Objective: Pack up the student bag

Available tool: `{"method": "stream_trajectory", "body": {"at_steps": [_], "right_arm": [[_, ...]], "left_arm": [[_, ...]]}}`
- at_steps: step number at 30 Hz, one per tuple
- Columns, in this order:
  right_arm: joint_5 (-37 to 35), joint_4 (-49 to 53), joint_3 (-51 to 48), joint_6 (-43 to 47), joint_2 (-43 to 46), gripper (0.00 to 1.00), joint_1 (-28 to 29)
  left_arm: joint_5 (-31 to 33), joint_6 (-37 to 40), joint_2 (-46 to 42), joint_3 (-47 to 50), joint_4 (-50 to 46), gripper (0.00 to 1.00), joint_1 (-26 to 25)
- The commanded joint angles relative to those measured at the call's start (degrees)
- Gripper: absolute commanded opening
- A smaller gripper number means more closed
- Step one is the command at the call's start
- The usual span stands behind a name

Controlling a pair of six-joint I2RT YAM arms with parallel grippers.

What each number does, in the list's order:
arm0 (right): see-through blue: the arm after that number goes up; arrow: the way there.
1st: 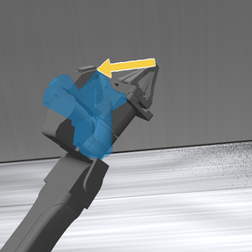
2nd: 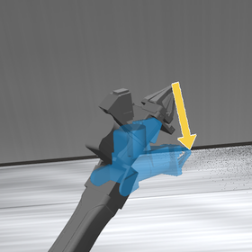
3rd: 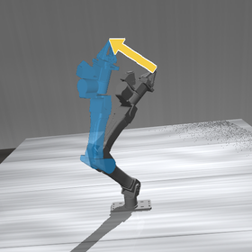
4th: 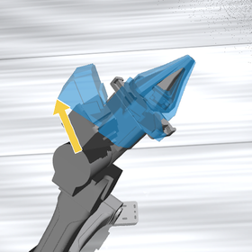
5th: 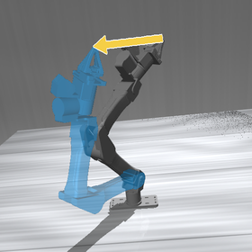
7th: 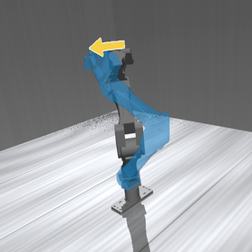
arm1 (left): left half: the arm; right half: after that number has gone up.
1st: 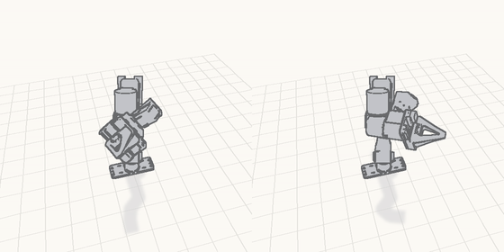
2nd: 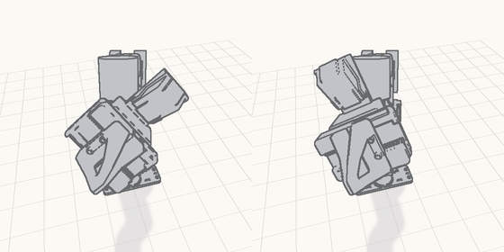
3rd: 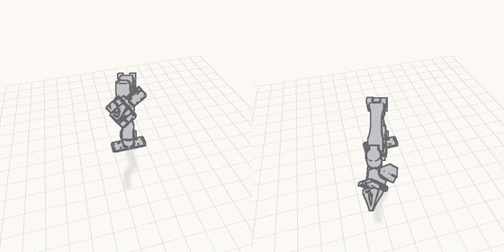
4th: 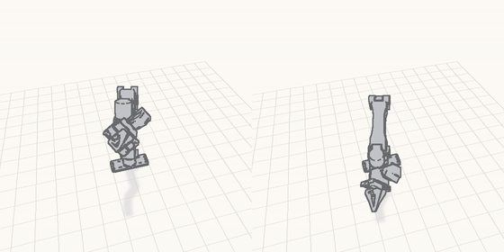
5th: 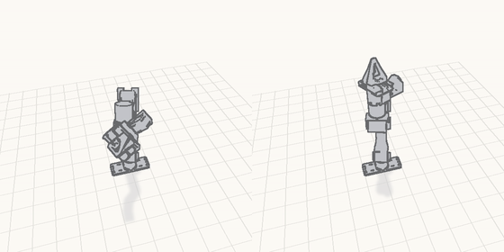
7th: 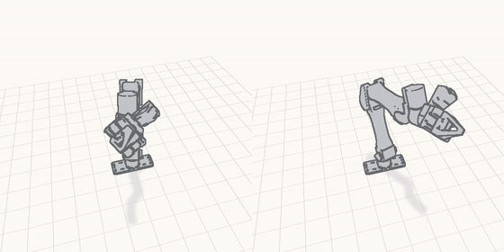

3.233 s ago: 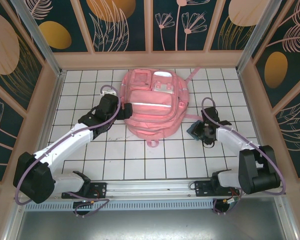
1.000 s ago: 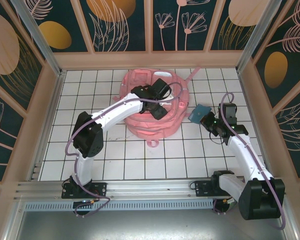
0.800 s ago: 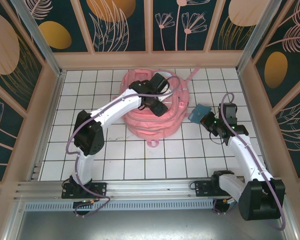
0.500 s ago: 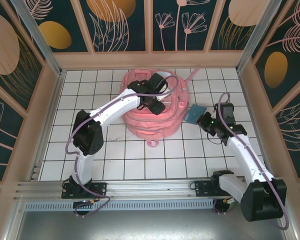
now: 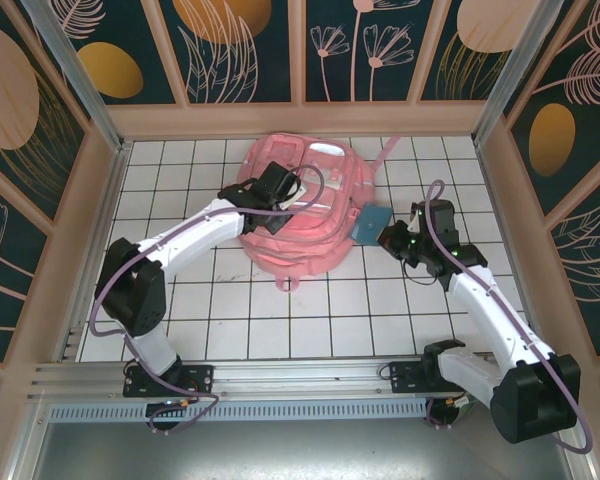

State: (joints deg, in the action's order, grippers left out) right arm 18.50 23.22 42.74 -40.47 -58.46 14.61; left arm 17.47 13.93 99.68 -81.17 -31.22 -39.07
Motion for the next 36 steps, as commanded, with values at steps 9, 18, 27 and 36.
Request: {"method": "stream_trajectory", "body": {"at_steps": [9, 18, 27, 36], "right_arm": [[-0.49, -2.04, 2.69, -2.15, -0.01, 0.00, 3.49], [-0.04, -0.73, 3.72, -2.04, 0.65, 0.00, 4.19], [1.74, -0.95, 3.84, -3.48, 1.24, 0.00, 5.68], [2.28, -8.54, 4.45, -6.42, -3.66, 0.00, 10.79]], "left_arm": [[-9.51, 9.23, -1.03, 0.70, 9.85, 0.28, 0.82], [-19.08, 14.63, 3.18, -3.93, 8.28, 0.29, 0.81], [-26.83, 10.16, 5.64, -10.35, 11.42, 0.05, 0.70], [-33.44, 3.77, 1.16, -9.31, 21.37, 0.02, 0.66]]}}
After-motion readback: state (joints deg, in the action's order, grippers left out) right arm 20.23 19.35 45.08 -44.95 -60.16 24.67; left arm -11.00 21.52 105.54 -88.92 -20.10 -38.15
